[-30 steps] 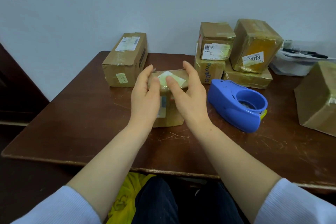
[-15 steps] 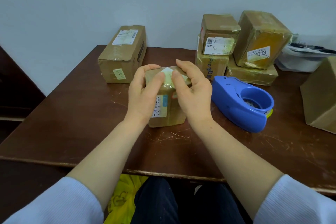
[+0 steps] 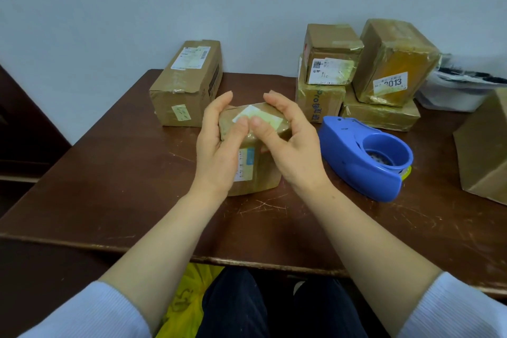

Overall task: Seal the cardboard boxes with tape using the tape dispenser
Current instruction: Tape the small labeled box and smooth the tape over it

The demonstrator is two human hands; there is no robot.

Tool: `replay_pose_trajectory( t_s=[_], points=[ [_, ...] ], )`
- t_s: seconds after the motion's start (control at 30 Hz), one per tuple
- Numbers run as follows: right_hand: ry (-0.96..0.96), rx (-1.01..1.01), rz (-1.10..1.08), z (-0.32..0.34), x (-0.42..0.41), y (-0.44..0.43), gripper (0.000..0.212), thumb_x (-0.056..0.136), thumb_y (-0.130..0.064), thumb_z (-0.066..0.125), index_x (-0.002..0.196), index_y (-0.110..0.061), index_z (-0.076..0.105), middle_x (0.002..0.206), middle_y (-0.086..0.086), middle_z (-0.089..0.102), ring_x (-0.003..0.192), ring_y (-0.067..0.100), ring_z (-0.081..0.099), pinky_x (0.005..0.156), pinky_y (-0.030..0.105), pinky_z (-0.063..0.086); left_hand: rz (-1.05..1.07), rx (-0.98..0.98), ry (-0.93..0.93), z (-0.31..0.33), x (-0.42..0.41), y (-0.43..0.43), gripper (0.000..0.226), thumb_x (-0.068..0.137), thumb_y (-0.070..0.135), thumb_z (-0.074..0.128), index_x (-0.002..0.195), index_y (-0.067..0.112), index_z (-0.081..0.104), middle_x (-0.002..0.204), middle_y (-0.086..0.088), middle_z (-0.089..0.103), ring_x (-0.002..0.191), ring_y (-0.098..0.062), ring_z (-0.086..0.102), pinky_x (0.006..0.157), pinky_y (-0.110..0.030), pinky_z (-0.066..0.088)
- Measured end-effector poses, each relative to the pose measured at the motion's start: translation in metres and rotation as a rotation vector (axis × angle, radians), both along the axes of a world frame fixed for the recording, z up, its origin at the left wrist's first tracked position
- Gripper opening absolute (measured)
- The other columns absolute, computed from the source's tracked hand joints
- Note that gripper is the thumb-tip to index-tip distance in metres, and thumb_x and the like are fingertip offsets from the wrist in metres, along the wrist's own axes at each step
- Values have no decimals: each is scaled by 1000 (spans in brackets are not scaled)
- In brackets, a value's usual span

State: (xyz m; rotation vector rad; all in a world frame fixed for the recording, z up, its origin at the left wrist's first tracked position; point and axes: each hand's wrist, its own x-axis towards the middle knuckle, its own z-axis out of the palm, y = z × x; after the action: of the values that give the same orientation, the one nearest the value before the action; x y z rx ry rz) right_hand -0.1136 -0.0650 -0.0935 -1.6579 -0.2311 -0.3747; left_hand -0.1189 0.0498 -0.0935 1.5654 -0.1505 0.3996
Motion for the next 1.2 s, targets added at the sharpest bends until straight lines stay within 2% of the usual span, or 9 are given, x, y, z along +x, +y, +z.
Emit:
replay_pose_trajectory(
  t_s=[0.13, 0.23, 0.37, 0.47, 0.57, 0.67, 0.77, 0.97, 1.2],
  points=[
    [57, 3, 33, 6, -1, -6, 32, 91, -15, 57, 121, -24, 61, 141, -7, 47, 126, 10, 48, 99, 41, 48, 26, 8, -34, 1, 1, -1, 38, 80, 20, 49, 118, 21, 54, 108, 9, 58, 96, -2, 58, 78, -20, 48],
    [167, 207, 141, 11, -2, -14, 36, 93, -3, 48, 117, -26, 63, 141, -5, 50, 126, 12, 50, 100, 35, 48, -57, -88, -10, 1, 1, 1, 34, 82, 19, 47, 115, 22, 56, 104, 9, 60, 91, -5, 61, 73, -22, 51],
    [93, 135, 50, 4, -3, -7, 36, 92, -25, 49, 126, -26, 60, 139, -4, 53, 128, 9, 48, 108, 39, 40, -38, -75, -21, -1, -3, -1, 30, 84, 26, 51, 114, 26, 54, 103, 10, 58, 92, -4, 61, 75, -22, 50],
    [53, 113, -21, 5, 1, -3, 29, 95, -12, 50, 119, -22, 65, 135, -6, 55, 120, 2, 52, 100, 32, 47, 9, -11, -20, 2, 0, -3, 33, 80, 22, 52, 113, 22, 55, 103, 10, 57, 91, -2, 58, 74, -22, 48],
    [122, 254, 142, 9, 2, -10, 29, 95, -7, 46, 105, -22, 68, 130, -3, 58, 104, 0, 60, 77, 23, 53, -76, -36, 13, -2, 3, 5, 37, 81, 26, 52, 118, 25, 54, 108, 5, 59, 98, -8, 60, 80, -27, 50],
    [83, 236, 331, 6, 1, -17, 33, 87, -15, 50, 115, -27, 61, 121, -3, 60, 104, 10, 59, 82, 24, 49, -167, -34, -5, -10, 0, 13, 53, 81, 41, 57, 132, 41, 42, 130, -2, 48, 121, -14, 51, 100, -33, 45],
    [-22, 134, 298, 5, -3, -15, 42, 84, -16, 59, 124, -27, 51, 123, 5, 52, 103, 13, 56, 79, 24, 50, 29, 171, -124, -3, -3, 10, 35, 90, 39, 50, 126, 41, 49, 130, 3, 41, 123, -2, 42, 103, -21, 39],
    [-85, 87, 49, -2, -6, -3, 21, 80, -43, 66, 97, -34, 57, 105, 9, 59, 94, 27, 60, 84, 49, 52, 74, 270, -181, -9, 0, 8, 17, 90, 49, 44, 100, 40, 55, 125, 5, 51, 118, -5, 49, 100, -31, 44],
    [-83, -130, 20, 0, 3, -23, 7, 92, -38, 56, 97, -40, 52, 85, -23, 64, 83, 1, 63, 82, 39, 53, 28, 334, -195, -1, 12, 8, 24, 93, 41, 49, 103, 26, 64, 120, 7, 60, 113, 0, 54, 95, -22, 44]
  ],
)
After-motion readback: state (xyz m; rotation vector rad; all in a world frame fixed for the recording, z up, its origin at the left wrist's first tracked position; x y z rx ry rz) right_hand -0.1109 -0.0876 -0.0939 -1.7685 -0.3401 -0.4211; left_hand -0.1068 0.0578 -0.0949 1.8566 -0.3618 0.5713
